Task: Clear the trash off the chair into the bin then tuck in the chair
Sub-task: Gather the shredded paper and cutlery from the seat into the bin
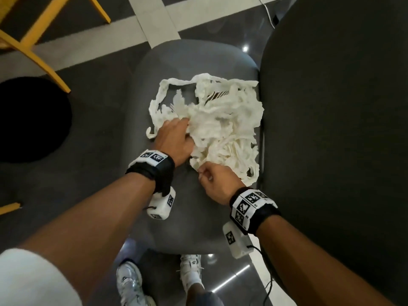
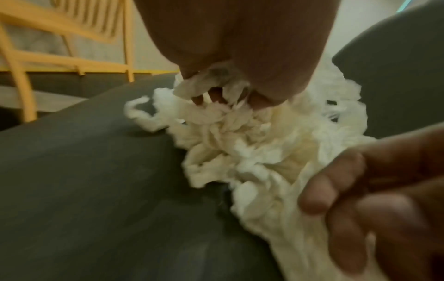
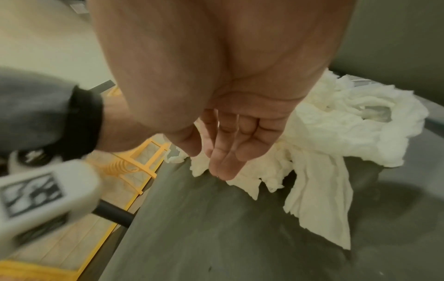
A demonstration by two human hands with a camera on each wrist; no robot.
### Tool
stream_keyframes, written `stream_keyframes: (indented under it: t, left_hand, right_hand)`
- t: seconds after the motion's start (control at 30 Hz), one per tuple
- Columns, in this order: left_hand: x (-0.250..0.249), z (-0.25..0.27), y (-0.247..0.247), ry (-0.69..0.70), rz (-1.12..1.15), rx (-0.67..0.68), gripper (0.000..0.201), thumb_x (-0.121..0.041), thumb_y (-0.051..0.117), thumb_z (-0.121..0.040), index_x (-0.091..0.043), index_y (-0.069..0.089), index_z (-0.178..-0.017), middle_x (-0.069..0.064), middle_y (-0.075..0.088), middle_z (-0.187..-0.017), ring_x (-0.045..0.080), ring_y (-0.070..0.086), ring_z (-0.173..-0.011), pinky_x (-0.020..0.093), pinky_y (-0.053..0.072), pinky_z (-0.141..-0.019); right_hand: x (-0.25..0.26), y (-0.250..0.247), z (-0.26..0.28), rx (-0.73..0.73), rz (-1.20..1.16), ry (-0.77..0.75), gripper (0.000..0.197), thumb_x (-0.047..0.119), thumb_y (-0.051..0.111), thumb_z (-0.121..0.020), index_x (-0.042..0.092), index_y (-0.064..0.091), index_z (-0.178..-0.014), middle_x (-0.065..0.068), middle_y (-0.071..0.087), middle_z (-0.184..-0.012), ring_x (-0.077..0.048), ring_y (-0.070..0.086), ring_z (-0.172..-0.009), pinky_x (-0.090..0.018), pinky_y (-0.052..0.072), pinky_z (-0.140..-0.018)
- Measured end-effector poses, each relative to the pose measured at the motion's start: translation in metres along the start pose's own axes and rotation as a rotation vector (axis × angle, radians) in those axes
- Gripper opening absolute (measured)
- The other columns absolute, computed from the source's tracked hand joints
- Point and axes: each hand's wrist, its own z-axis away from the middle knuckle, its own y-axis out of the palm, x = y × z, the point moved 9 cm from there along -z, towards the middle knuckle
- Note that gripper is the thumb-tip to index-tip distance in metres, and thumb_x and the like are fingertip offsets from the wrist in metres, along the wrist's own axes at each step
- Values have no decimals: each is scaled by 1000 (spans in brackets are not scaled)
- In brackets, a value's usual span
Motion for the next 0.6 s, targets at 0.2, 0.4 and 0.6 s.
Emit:
stream_keyframes:
  t: [0.2,0.4,0.6]
  left_hand:
    - [108,90,-9,-345,316,-17,14,-22,56,-84,-9,63,-83,11,70,-84,39,64,-83,36,47,-64]
    - [180,156,-1,-577,341,121,26,-23,54,-84,-5,55,-65,6,59,-62,24,47,-61,32,40,-54]
    - [216,195,6,-664,176,266,30,-34,49,-79,-10,62,-68,4,58,-69,27,58,-69,30,40,-63]
  right_hand:
    - [36,29,-6,101,167,-80,21,31,50,-95,19,63,-105,-6,69,-97,-28,64,-89,-39,55,-81]
    - [71,49,-14,189,375,-57,21,43,51,-85,26,50,-72,-1,64,-85,-25,62,-80,-36,56,-74]
    - [122,34,-34,9,634,-122,38,28,57,-87,19,50,-123,-8,53,-125,-33,57,-111,-41,51,-83]
